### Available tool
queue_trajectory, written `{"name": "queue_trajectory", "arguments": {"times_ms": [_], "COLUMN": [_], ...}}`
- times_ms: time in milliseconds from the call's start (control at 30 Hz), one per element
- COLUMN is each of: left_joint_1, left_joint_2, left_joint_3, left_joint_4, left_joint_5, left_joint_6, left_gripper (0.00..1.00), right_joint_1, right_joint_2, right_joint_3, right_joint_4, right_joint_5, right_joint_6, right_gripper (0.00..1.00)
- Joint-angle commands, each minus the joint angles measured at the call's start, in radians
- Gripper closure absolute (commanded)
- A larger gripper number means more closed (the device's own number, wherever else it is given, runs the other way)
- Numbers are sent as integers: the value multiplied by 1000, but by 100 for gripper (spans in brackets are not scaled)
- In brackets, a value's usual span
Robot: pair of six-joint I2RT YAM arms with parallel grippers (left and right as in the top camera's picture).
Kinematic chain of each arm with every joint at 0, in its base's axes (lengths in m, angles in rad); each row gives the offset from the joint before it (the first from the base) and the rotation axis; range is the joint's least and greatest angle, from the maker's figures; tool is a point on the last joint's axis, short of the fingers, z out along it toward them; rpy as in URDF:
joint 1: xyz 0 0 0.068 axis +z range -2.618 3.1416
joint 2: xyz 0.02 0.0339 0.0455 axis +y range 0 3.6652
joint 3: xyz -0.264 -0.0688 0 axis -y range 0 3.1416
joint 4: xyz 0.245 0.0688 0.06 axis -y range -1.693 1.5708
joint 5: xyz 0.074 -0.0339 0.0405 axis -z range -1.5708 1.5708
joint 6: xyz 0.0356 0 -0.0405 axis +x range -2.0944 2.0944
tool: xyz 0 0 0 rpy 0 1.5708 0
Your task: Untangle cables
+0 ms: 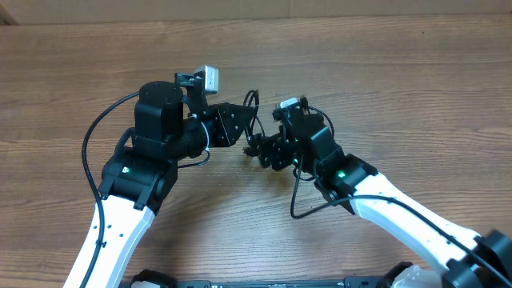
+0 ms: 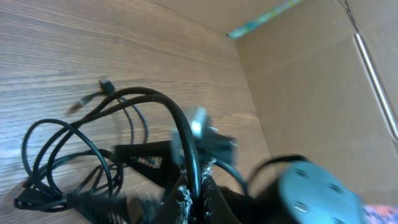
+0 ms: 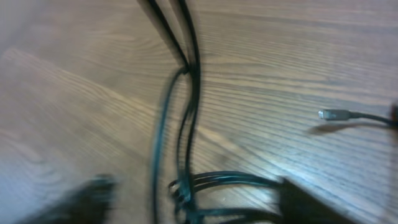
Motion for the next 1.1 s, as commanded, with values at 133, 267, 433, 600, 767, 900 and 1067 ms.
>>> {"name": "queue_trajectory", "arguments": {"times_ms": [133,267,433,600,767,900,1067], "left_joint_1": [5,5,5,6,34,81,111], "left_joint_2": [-28,-17,43,172,210,189,183], "left_joint_3": [33,32,31,31,31,32,32], "left_joint_4": [-90,-275,-383,-477,-528,-517,-401], "left_joint_5": [-104,-445,-515,-627,-778,-787,-559], "left_joint_6": [209,203,201,181,69,52,4], "left_gripper": [95,96,96,96,96,96,96], "right_joint_1": [-14,-93,-226,-388,-577,-713,-713], "right_joint_2": [-39,-189,-311,-362,-361,-361,-355], "right_joint_3": [56,102,111,111,111,111,110], "right_joint_4": [6,-10,30,149,64,-38,-159], "right_joint_5": [-92,-242,-400,-574,-470,-480,-682], "right_joint_6": [2,22,92,121,121,122,85], "right_gripper": [96,96,96,96,96,96,93]}}
